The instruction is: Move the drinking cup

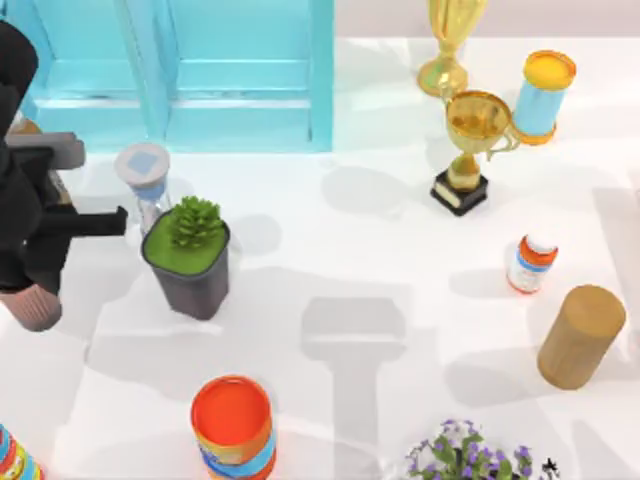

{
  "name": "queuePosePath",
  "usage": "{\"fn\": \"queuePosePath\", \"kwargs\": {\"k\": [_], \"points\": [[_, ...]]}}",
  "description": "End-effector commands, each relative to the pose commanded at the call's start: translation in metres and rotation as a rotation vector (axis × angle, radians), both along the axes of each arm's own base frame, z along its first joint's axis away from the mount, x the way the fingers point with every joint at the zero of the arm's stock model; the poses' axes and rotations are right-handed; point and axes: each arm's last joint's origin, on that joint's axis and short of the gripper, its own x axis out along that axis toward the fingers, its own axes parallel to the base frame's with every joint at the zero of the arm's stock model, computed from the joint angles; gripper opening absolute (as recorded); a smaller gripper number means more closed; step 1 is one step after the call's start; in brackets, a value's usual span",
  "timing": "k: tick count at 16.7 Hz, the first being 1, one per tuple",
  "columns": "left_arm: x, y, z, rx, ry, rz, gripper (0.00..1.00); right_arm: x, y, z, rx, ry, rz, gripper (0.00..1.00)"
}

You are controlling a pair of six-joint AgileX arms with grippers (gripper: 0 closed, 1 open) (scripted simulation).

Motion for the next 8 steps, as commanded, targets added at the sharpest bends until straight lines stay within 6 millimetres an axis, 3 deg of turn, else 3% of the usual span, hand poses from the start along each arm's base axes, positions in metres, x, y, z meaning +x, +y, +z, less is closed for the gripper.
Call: {"fn": "queuePosePath", "kwargs": {"k": [6,8], "points": [[0.000,0.002,-0.049,-0.002,-0.015,0.002,0.00,0.000,0.000,0.000,0.000,0.000,0.000,1.00],[0.000,0.003,-0.052,-0.003,-0.010,0.003,0.00,0.000,0.000,0.000,0.000,0.000,0.000,1.00]]}}
